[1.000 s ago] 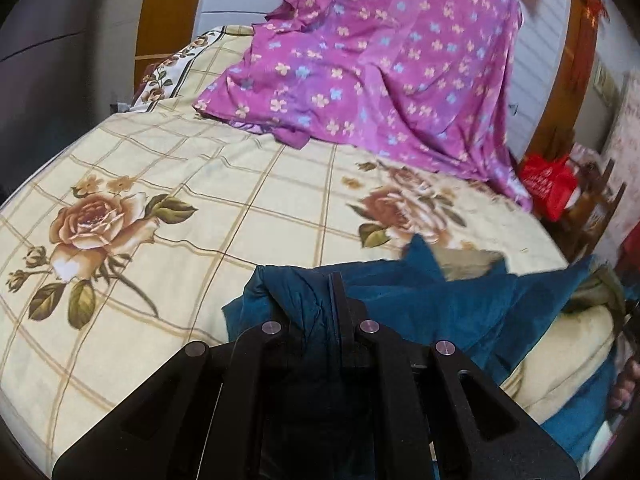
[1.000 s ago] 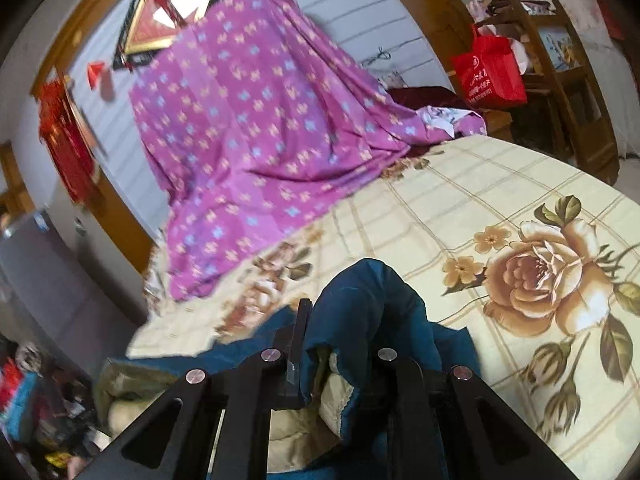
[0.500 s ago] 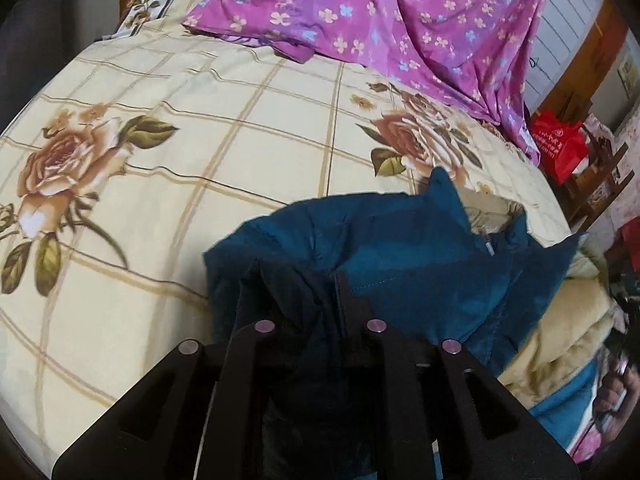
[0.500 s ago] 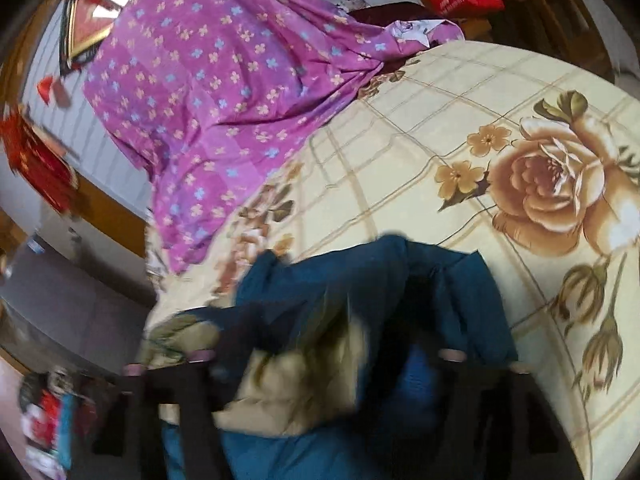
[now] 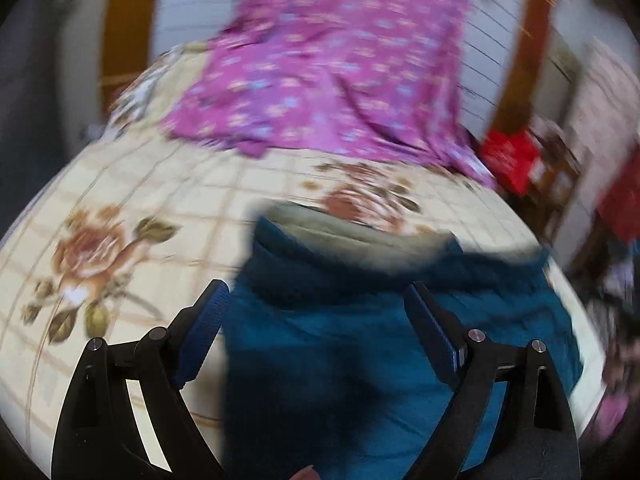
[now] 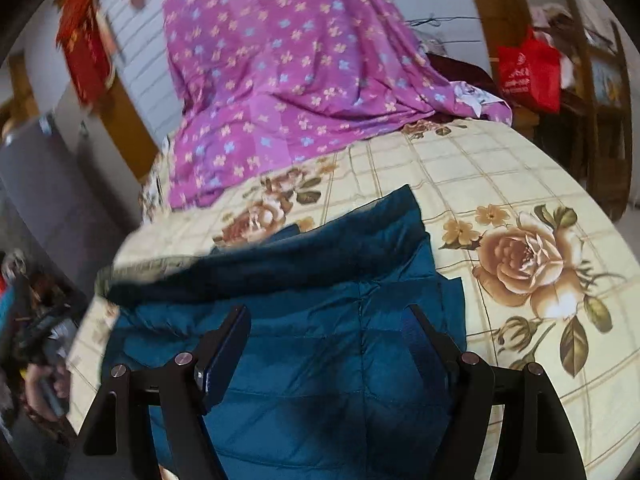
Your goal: Fold large clothes
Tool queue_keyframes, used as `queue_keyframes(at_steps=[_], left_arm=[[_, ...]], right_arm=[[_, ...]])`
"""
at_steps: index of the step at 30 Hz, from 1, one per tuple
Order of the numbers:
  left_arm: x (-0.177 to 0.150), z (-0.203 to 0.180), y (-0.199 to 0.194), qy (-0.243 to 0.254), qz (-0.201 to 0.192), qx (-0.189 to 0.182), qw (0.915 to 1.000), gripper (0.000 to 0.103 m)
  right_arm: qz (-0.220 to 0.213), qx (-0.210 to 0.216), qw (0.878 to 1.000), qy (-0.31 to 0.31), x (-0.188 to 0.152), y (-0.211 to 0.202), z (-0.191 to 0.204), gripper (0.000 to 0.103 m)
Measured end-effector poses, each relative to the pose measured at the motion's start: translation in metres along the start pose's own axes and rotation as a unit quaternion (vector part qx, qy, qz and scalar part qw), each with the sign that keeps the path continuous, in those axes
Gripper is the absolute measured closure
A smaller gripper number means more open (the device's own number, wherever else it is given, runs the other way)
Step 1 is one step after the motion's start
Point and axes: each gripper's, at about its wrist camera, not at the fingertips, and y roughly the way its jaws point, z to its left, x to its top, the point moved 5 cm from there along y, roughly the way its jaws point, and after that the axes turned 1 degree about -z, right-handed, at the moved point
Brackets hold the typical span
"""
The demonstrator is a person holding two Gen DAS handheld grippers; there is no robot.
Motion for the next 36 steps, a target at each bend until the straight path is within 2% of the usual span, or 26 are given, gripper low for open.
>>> queue_keyframes(at_steps=[2, 4, 8, 11, 13, 15, 18, 21, 26, 28, 29, 31, 32, 33, 36], left_arm=[[-0.005, -0.022, 0.014, 0.035, 0.012, -0.005, 0.9993, 0.014], [-0.005, -0.034, 0.041, 0.059, 0.035, 0.007, 0.9976, 0.014], [0.009, -0.024, 0.105, 0.045, 0.093, 0.051, 0.9934, 0.014], [0.001, -0.003, 0.151, 0.033, 0.151, 0.102, 0.9827, 0.014], [-0.009, 0.011, 0.167, 0.027, 0.157, 0.107, 0.9814, 0.007], [-0.014, 0.023, 0.171, 0.003, 0.134, 0.1, 0.9859, 0.002], [-0.02, 0.038, 0.175, -0.042, 0.113, 0.09, 0.9886, 0.0], [-0.019, 0.039, 0.18, -0.057, 0.11, 0.096, 0.9876, 0.0], [-0.021, 0.039, 0.184, -0.056, 0.138, 0.095, 0.9843, 0.0], [-0.022, 0.039, 0.179, -0.044, 0.171, 0.087, 0.9804, 0.001], [-0.019, 0.039, 0.17, -0.041, 0.175, 0.088, 0.9799, 0.002], [-0.01, 0.036, 0.14, -0.042, 0.141, 0.089, 0.985, 0.005], [-0.005, 0.029, 0.118, -0.042, 0.112, 0.075, 0.99, 0.005], [-0.003, 0.018, 0.094, -0.039, 0.083, 0.046, 0.9947, 0.005], [-0.02, -0.016, 0.051, -0.028, 0.051, -0.018, 0.9981, 0.005]], right_arm=[[0.008, -0.006, 1.0, -0.011, 0.001, 0.011, 0.003, 0.027], [0.015, -0.02, 1.0, -0.018, 0.004, 0.026, 0.006, 0.027], [0.048, -0.043, 0.998, 0.002, 0.012, 0.069, -0.003, 0.027], [0.089, -0.069, 0.994, 0.015, 0.01, 0.107, -0.017, 0.027], [0.109, -0.09, 0.99, 0.003, 0.004, 0.127, -0.023, 0.02], [0.114, -0.088, 0.99, 0.001, 0.003, 0.143, -0.029, 0.014], [0.104, -0.086, 0.991, -0.005, 0.005, 0.159, -0.032, 0.006], [0.093, -0.088, 0.992, -0.004, 0.004, 0.171, -0.033, 0.0], [0.098, -0.086, 0.991, -0.003, 0.004, 0.176, -0.034, 0.0], [0.104, -0.108, 0.989, -0.009, 0.006, 0.171, -0.031, 0.002], [0.099, -0.116, 0.988, -0.015, 0.008, 0.16, -0.026, 0.002], [0.081, -0.102, 0.991, -0.022, 0.011, 0.138, -0.013, 0.002], [0.068, -0.09, 0.993, -0.03, 0.013, 0.122, -0.003, 0.002], [0.046, -0.074, 0.995, -0.038, 0.014, 0.098, 0.012, 0.002], [0.018, -0.035, 0.999, -0.038, 0.001, 0.06, 0.043, 0.002]])
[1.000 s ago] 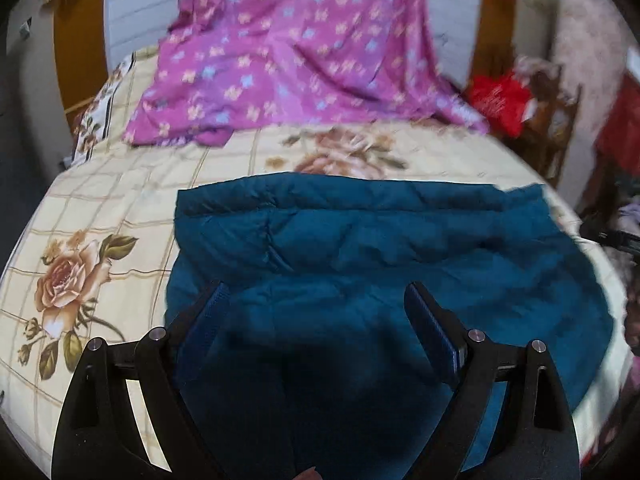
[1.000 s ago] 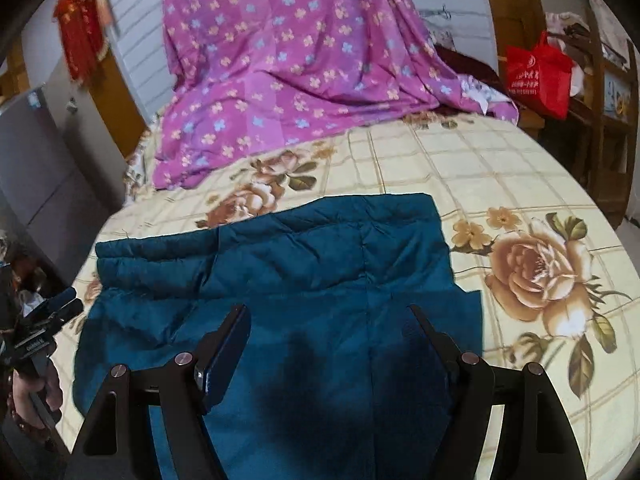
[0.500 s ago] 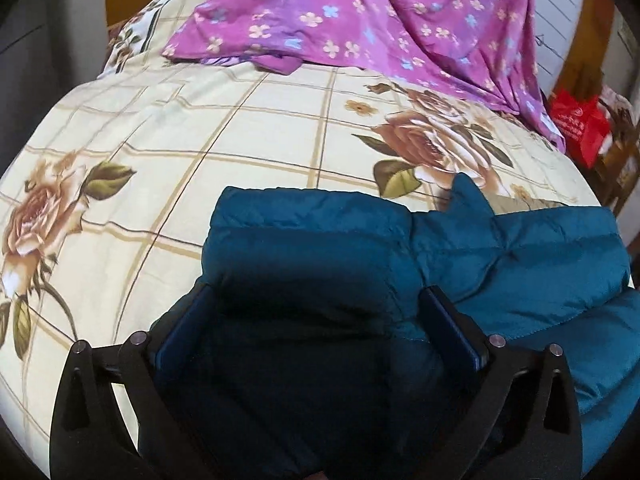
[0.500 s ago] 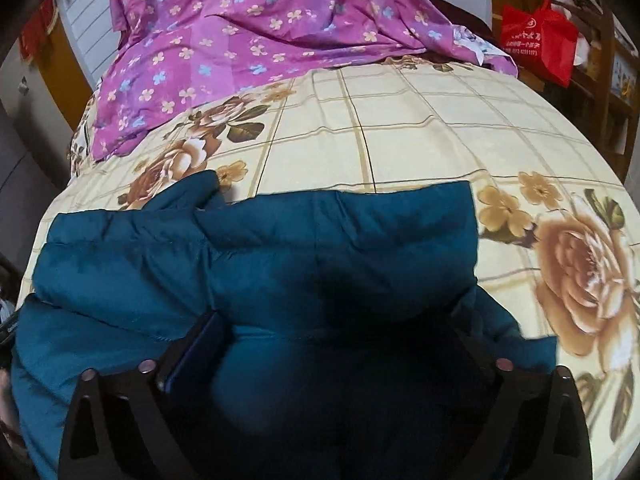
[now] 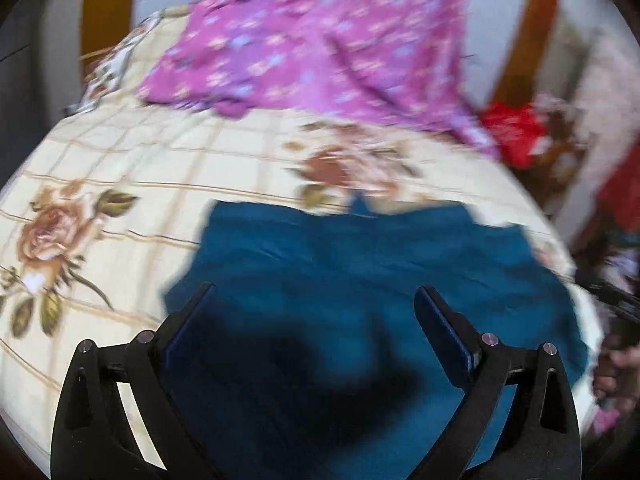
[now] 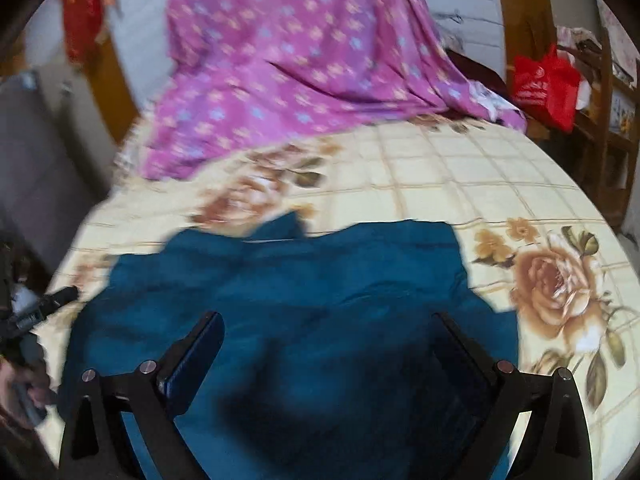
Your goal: Fold large clothes
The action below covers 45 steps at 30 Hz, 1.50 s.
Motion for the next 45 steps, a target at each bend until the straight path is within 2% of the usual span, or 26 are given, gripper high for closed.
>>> queue_keyframes(at_steps=[1, 3, 5, 7, 8, 10, 14, 16, 18, 21, 23, 25, 27, 29, 32, 34, 36, 38, 40, 43, 44, 45], left_arm=[[-0.013, -0.012, -0.007, 0.004, -0.002, -0.013, 0.9999, 0.005], [-0.034, -0.026, -0.007, 0.005, 0.005, -0.015, 0.9999, 0.005], [-0.058, -0.03, 0.009, 0.003, 0.027, 0.013, 0.9996, 0.005], [-0.078, -0.026, 0.031, -0.015, 0.059, 0.021, 0.9979, 0.0], [-0.08, -0.024, 0.033, -0.023, 0.049, 0.02, 0.9983, 0.0], [-0.079, -0.024, 0.037, -0.023, 0.045, 0.028, 0.9983, 0.0], [-0.076, -0.024, 0.043, -0.021, 0.066, 0.038, 0.9969, 0.0], [-0.073, -0.021, 0.034, -0.028, 0.073, 0.032, 0.9964, 0.001], [-0.069, -0.011, 0.016, -0.036, 0.055, 0.027, 0.9975, 0.001], [-0.07, 0.014, -0.023, -0.036, 0.015, 0.034, 0.9987, 0.001], [-0.073, 0.037, -0.041, -0.034, -0.001, 0.046, 0.9984, 0.001], [-0.082, 0.059, -0.044, -0.041, 0.01, 0.05, 0.9979, 0.001], [-0.093, 0.077, -0.042, -0.061, 0.021, 0.044, 0.9969, 0.001], [-0.1, 0.086, -0.038, -0.08, 0.027, 0.028, 0.996, 0.001], [-0.101, 0.096, -0.027, -0.101, 0.047, 0.028, 0.9934, 0.001], [-0.098, 0.099, -0.018, -0.118, 0.071, 0.015, 0.9904, 0.001], [-0.092, 0.1, -0.01, -0.127, 0.098, 0.004, 0.987, 0.001], [-0.086, 0.097, -0.005, -0.123, 0.108, -0.012, 0.9865, 0.001], [-0.079, 0.096, 0.002, -0.118, 0.12, -0.027, 0.9853, 0.001], [-0.075, 0.102, 0.012, -0.118, 0.136, -0.024, 0.9834, 0.001], [-0.075, 0.105, 0.016, -0.116, 0.146, -0.022, 0.9822, 0.001], [-0.075, 0.108, 0.02, -0.112, 0.155, -0.025, 0.9812, 0.001]], right_arm=[[0.002, 0.014, 1.0, 0.002, -0.009, -0.008, 0.013, 0.002], [0.006, 0.037, 0.999, -0.002, -0.028, -0.015, 0.034, 0.002], [0.01, 0.033, 0.999, -0.013, -0.047, -0.013, 0.051, 0.002], [0.028, 0.023, 0.999, -0.016, -0.067, 0.0, 0.056, 0.001], [0.044, 0.013, 0.999, -0.007, -0.077, 0.011, 0.052, 0.0], [0.033, 0.005, 0.999, -0.005, -0.09, 0.02, 0.048, 0.0], [0.025, -0.01, 0.999, -0.018, -0.097, 0.032, 0.048, 0.0], [0.023, -0.008, 1.0, -0.008, -0.097, 0.029, 0.047, 0.0], [0.016, -0.004, 1.0, -0.006, -0.097, 0.015, 0.046, 0.001], [-0.056, -0.022, 0.998, 0.002, -0.098, -0.032, 0.024, 0.001], [-0.081, -0.037, 0.996, 0.01, -0.097, -0.059, 0.0, 0.001], [-0.108, -0.037, 0.993, 0.03, -0.099, -0.085, -0.031, 0.001], [-0.115, -0.038, 0.991, 0.064, -0.108, -0.102, -0.067, 0.001], [-0.106, -0.014, 0.988, 0.109, -0.119, -0.108, -0.1, 0.001], [-0.099, 0.017, 0.981, 0.165, -0.129, -0.109, -0.132, 0.001], [-0.086, 0.019, 0.979, 0.183, -0.128, -0.102, -0.146, 0.001], [-0.068, 0.023, 0.98, 0.186, -0.122, -0.089, -0.156, 0.001], [-0.041, 0.033, 0.98, 0.19, -0.118, -0.075, -0.165, 0.001], [-0.008, 0.061, 0.981, 0.185, -0.113, -0.057, -0.169, 0.001], [0.04, 0.119, 0.978, 0.165, -0.103, -0.032, -0.162, 0.001], [0.054, 0.127, 0.979, 0.151, -0.099, -0.026, -0.158, 0.001], [0.067, 0.114, 0.983, 0.127, -0.094, -0.019, -0.155, 0.001]])
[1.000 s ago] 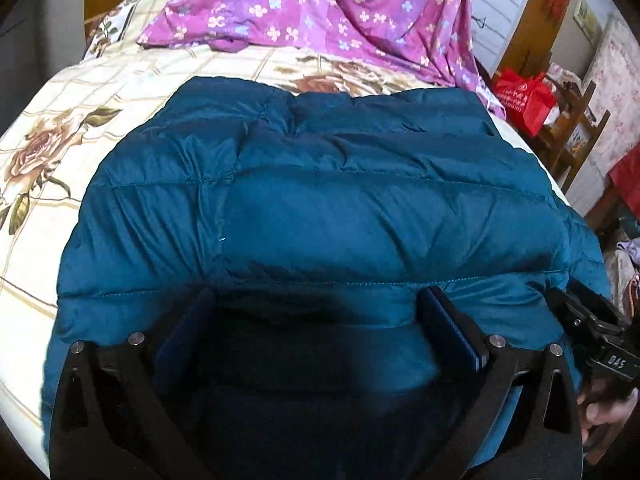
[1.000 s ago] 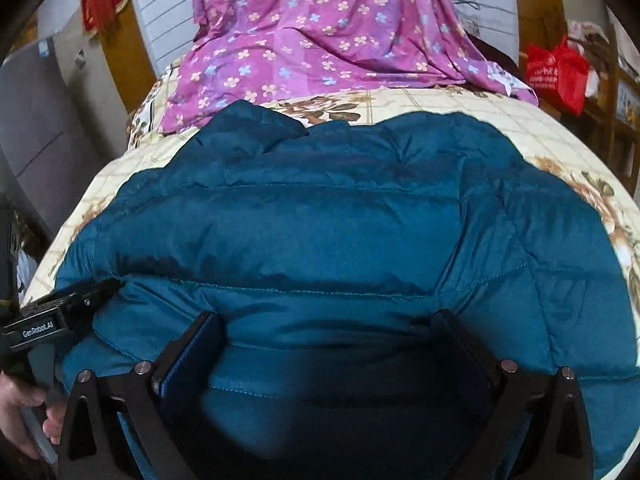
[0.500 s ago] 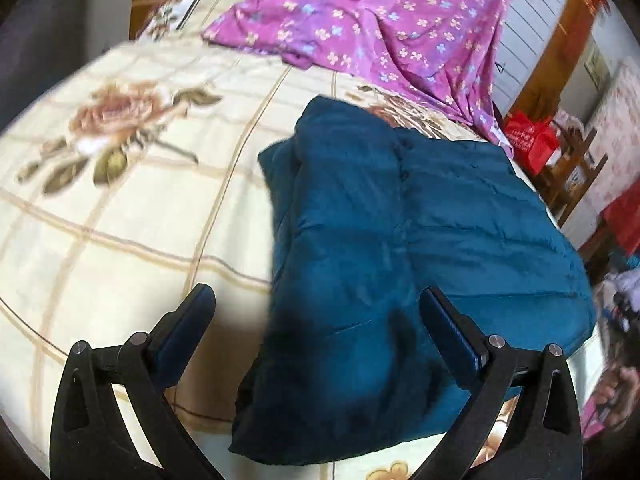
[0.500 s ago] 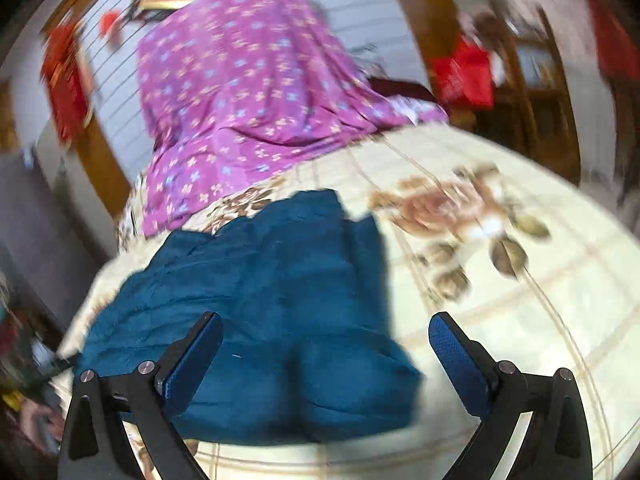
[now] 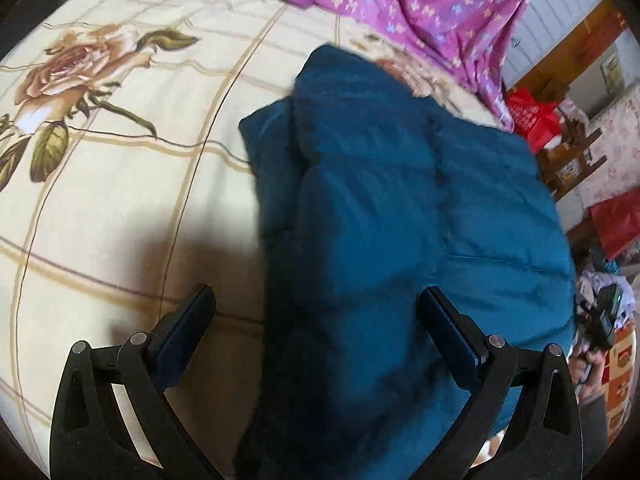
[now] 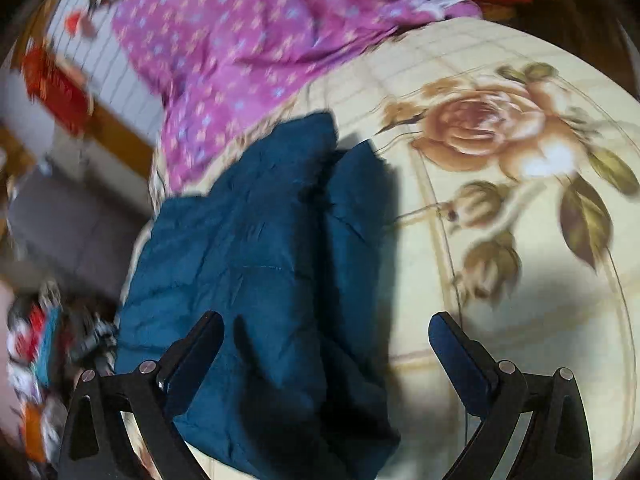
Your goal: Fold large clothes
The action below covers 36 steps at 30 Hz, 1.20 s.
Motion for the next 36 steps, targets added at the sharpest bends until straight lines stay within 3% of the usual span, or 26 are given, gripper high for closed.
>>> queue_keyframes(at_steps=[6, 13, 20, 23, 25, 26, 27, 31, 36], left_arm=[[0.019, -0.001, 0.01, 0.04, 0.024, -0.009, 0.9989, 0.001], [0.041, -0.015, 0.027, 0.083, 0.053, -0.045, 0.9941, 0.001], [0.049, -0.025, 0.033, 0.103, 0.027, -0.07, 0.9919, 0.002], [0.046, -0.032, 0.03, 0.106, 0.012, -0.072, 0.9917, 0.03], [0.045, -0.039, 0.024, 0.119, -0.009, -0.059, 0.9911, 0.057], [0.045, -0.043, 0.023, 0.119, -0.015, -0.054, 0.9913, 0.062], [0.044, -0.046, 0.019, 0.117, -0.026, -0.047, 0.9917, 0.068], [0.039, -0.058, 0.008, 0.134, -0.053, -0.017, 0.9894, 0.083], [0.036, -0.063, -0.017, 0.119, -0.073, -0.016, 0.9901, 0.086]], right_arm=[[0.065, 0.0, 0.997, -0.033, 0.013, 0.031, -0.004, 0.001], [0.088, 0.039, 0.991, -0.093, 0.023, 0.047, 0.0, 0.0], [0.092, 0.087, 0.986, -0.107, 0.039, 0.061, 0.003, 0.0], [0.101, 0.112, 0.982, -0.111, 0.039, 0.073, 0.019, 0.0], [0.106, 0.102, 0.98, -0.131, 0.036, 0.078, 0.028, 0.0], [0.108, 0.09, 0.98, -0.138, 0.036, 0.079, 0.031, 0.001], [0.109, 0.075, 0.981, -0.142, 0.036, 0.079, 0.032, 0.007], [0.075, 0.053, 0.98, -0.175, 0.036, 0.058, 0.046, 0.056], [0.049, 0.005, 0.97, -0.237, 0.029, 0.027, 0.073, 0.071]])
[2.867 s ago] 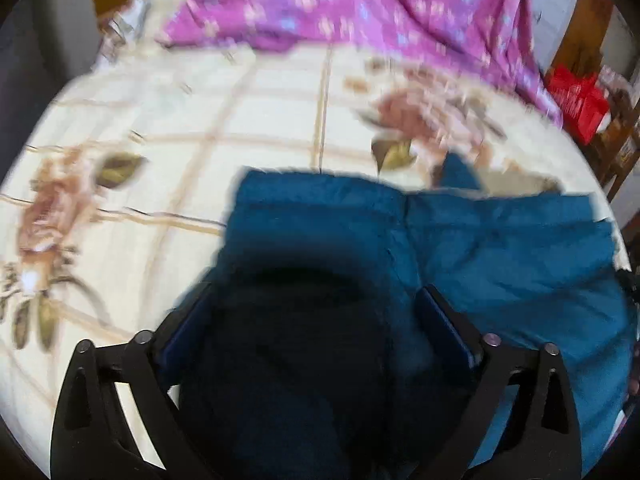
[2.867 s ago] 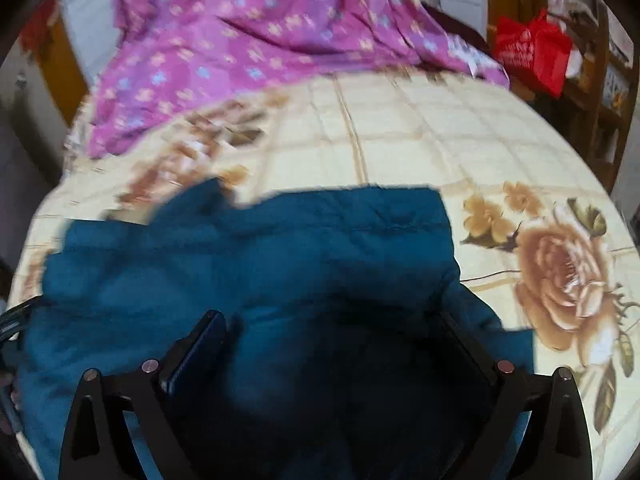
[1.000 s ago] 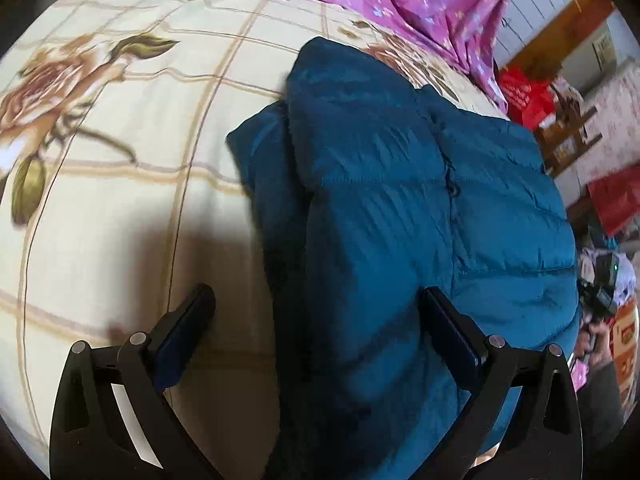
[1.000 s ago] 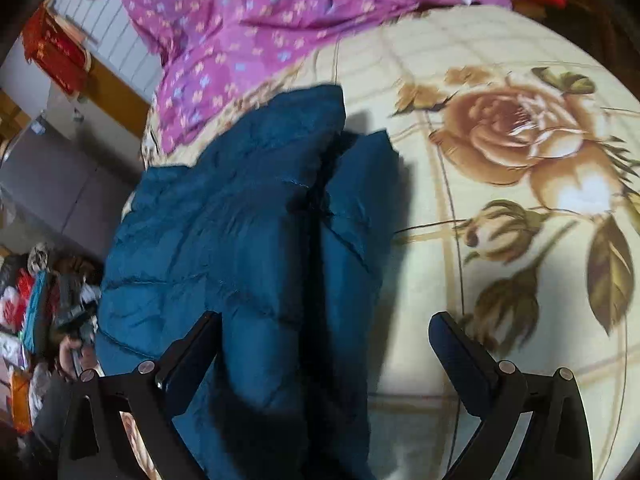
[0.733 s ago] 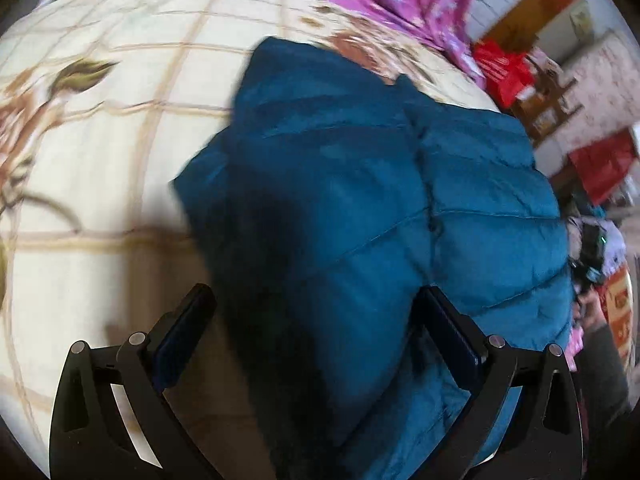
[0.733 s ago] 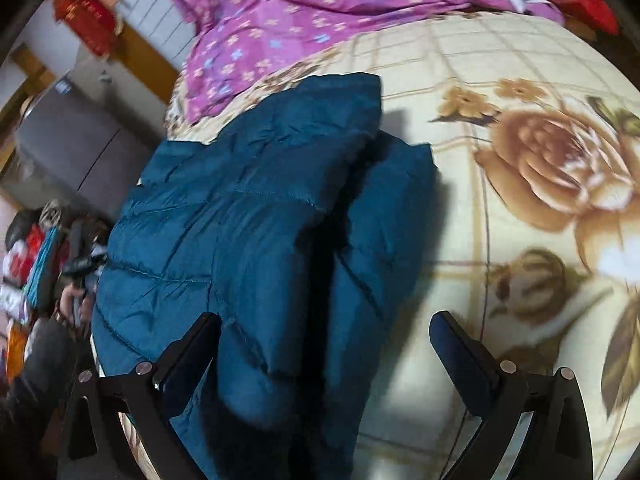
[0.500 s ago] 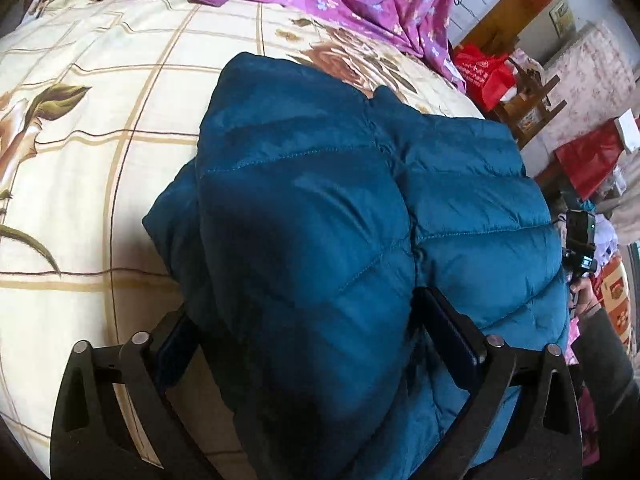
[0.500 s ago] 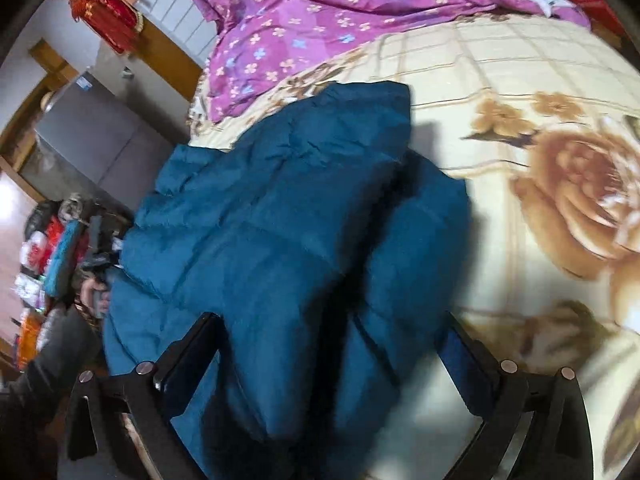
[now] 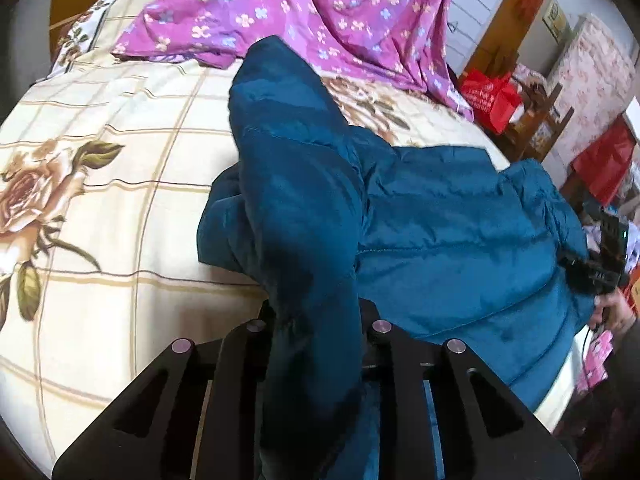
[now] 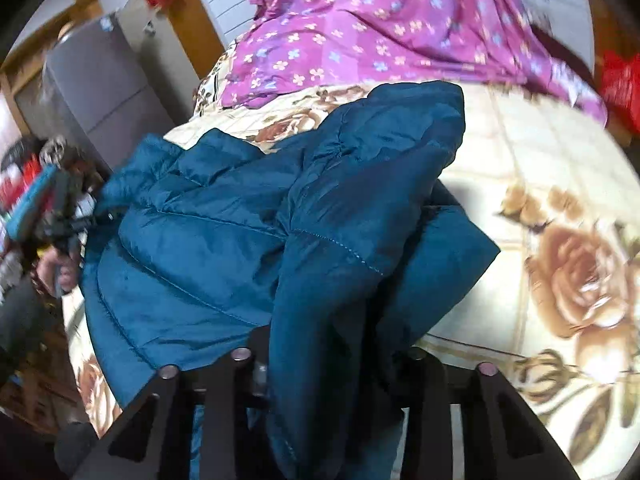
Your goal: Fold large clothes
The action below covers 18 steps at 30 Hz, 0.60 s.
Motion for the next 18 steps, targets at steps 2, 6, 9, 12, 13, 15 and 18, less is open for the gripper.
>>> queue_keyframes(at_steps=[2, 6, 9, 12, 13, 15, 18], left_arm=[[0.001, -0.006, -0.014, -0.001, -0.005, -0.001, 1.0, 0.087], [-0.007, -0.023, -0.044, 0.003, -0.006, -0.017, 0.9998, 0.087], [-0.022, -0.037, -0.064, 0.003, 0.0, -0.03, 0.9995, 0.087], [-0.039, -0.051, -0.072, 0.004, 0.006, -0.041, 0.9991, 0.087], [-0.043, -0.056, -0.073, 0.006, 0.008, -0.043, 0.999, 0.086], [-0.054, -0.06, -0.069, 0.01, 0.014, -0.044, 0.9989, 0.086], [-0.068, -0.057, -0.053, 0.011, 0.029, -0.028, 0.9991, 0.083]], right_arm=[[-0.004, -0.014, 1.0, -0.013, 0.003, -0.014, 0.008, 0.072], [-0.011, -0.023, 0.999, -0.022, 0.003, -0.043, 0.021, 0.073], [-0.006, -0.026, 0.999, -0.029, -0.009, -0.065, 0.027, 0.073], [0.004, -0.033, 0.999, -0.037, -0.027, -0.081, 0.031, 0.073], [0.008, -0.034, 0.999, -0.038, -0.033, -0.084, 0.031, 0.073], [0.017, -0.036, 0.999, -0.032, -0.046, -0.087, 0.028, 0.073], [0.031, -0.031, 0.999, -0.011, -0.064, -0.08, 0.02, 0.069]])
